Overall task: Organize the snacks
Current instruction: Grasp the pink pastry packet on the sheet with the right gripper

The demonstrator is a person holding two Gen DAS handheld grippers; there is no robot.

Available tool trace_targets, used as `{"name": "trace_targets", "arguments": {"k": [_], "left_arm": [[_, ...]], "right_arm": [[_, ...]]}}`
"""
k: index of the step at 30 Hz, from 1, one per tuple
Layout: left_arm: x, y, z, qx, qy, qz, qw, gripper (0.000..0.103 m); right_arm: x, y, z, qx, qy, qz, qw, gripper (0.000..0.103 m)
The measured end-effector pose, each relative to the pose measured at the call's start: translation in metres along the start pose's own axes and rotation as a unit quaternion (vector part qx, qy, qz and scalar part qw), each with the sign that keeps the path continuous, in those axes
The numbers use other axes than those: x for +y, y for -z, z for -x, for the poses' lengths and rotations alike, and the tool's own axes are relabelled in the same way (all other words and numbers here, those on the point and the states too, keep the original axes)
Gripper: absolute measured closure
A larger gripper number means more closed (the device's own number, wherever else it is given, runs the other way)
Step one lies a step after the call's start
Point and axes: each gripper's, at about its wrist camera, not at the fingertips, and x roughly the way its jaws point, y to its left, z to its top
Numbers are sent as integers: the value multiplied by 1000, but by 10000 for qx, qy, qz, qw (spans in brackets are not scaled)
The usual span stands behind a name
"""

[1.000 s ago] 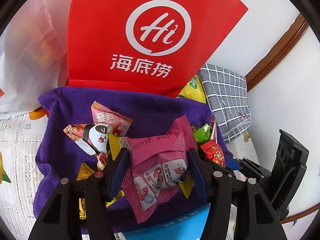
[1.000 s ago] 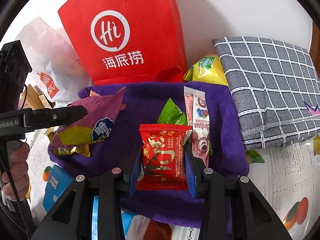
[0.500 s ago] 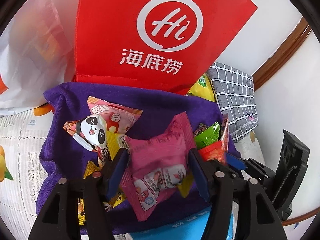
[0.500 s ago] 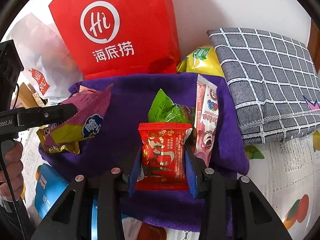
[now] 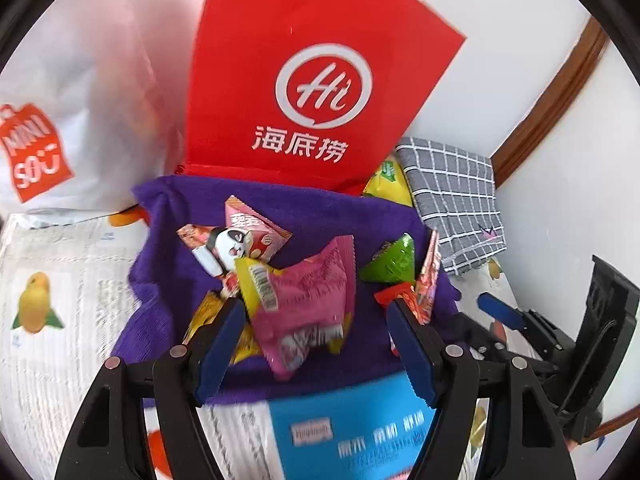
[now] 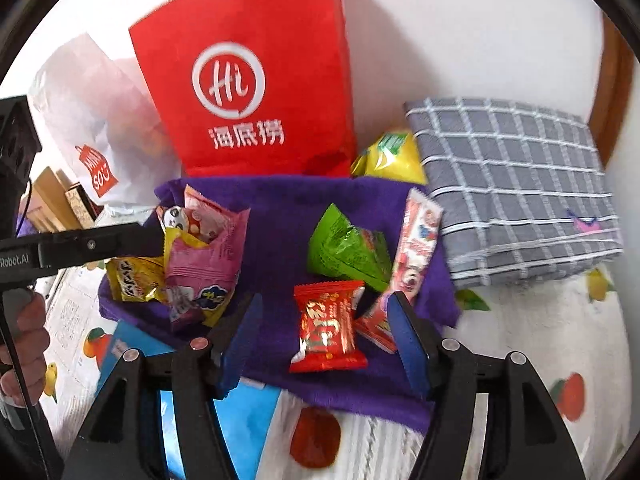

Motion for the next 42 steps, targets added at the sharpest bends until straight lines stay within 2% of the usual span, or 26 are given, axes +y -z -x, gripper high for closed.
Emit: {"name": "trace_targets", "arguments": {"k": [7,10,12,14,17,20,26,32,39,42], "left_arm": [[-6,35,46,-281,-91,-147,9995,31],[-5,53,61,-288,39,-170,9994,31],[-5,62,67,-301,24,-171,9994,31],[-6,73,73,-307,-27,-200,9993,31],[-4,88,77,-230,-21,-170,9996,31],[-1,102,82,-190,-61,-98,9998,31],[9,128,89,-174,-97,-39,9998,31],[24,148,96,-169,-71,143,9997,31],[27,160,92,-45,-143,124,9998,31],[23,162,86,8,-190,82,9998,31]], "right_arm": [[8,23,57,-307,37,-11,9995,39],[12,39,78,-409,144,-26,9991,39],[14,52,87,-432,305,-46,9986,39],[15,67,93,-346,178,-87,9992,39],[18,86,92,-47,-9,-124,9999,39],[26,111,88,182,65,-18,9998,39],[43,149,76,457,-116,45,9989,39],[58,167,54,808,-137,191,9965,51],[74,172,42,801,111,573,9951,52],[76,174,44,666,41,729,9951,60]]}}
